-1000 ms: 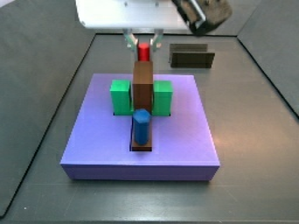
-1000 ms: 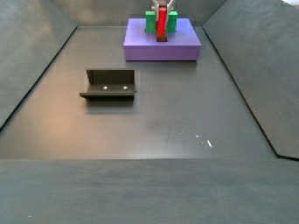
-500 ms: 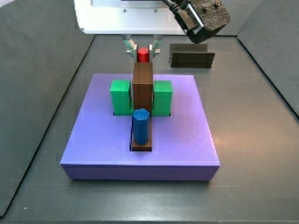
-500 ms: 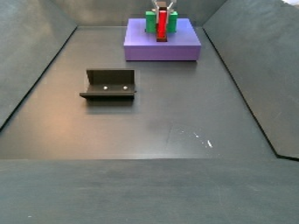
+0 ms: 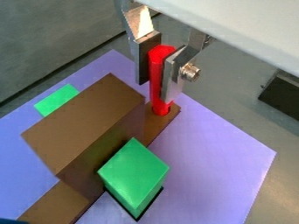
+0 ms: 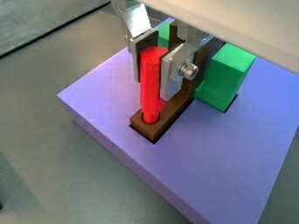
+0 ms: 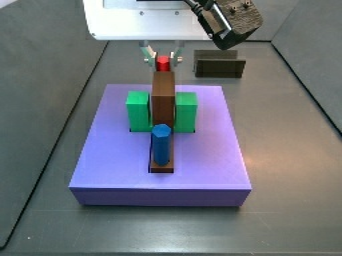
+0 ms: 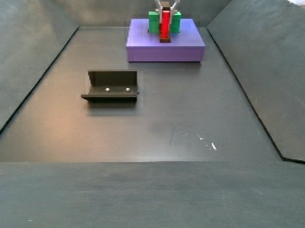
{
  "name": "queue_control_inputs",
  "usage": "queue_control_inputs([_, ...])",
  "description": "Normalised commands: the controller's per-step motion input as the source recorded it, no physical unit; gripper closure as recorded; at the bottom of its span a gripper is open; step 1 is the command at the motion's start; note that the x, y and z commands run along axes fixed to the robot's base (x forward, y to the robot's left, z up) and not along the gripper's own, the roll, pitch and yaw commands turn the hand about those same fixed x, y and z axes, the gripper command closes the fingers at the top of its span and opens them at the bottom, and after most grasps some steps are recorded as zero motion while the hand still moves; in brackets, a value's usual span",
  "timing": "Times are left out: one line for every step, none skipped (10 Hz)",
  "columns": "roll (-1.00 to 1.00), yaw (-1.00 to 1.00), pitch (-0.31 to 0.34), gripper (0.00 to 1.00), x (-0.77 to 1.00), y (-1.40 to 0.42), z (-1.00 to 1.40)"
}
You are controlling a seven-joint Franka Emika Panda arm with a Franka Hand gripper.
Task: Pick up the red object. Move up. Place the red object on the fixture. Regrasp the red object. Move to above the board. Insert the red object.
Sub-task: Insert the red object.
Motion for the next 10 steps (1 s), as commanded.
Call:
queue_control_inputs([-0.1,-0.11,0.176,1.0,0.19,0.16,0.27])
queue_control_inputs([-0.08,-0.06,0.137,1.0,0.2,0.07,0.16])
queue_control_inputs([-0.07,-0.03,0.093,1.0,0.17,0.04,0.06])
queue_control_inputs([-0.06,0.0,0.033,1.0,0.11,0.04,0.0])
queue_control_inputs([-0.13,0.0,0.026,1.0,0.1,0.08,0.0])
queue_control_inputs([-0.41,-0.03,0.106,1.0,0.15,0.07,0.13])
queue_control_inputs([-0.47,-0.15,0.114,1.0,0.21,0.15,0.31])
queue_control_inputs([-0.35,-0.12,0.136,1.0,0.23,0.19,0.35])
queue_control_inputs([-0.24,-0.02,0.124,1.0,0.2,0.11,0.34])
queue_control_inputs([-0.13,0.0,0.056,1.0,0.04,0.0,0.18])
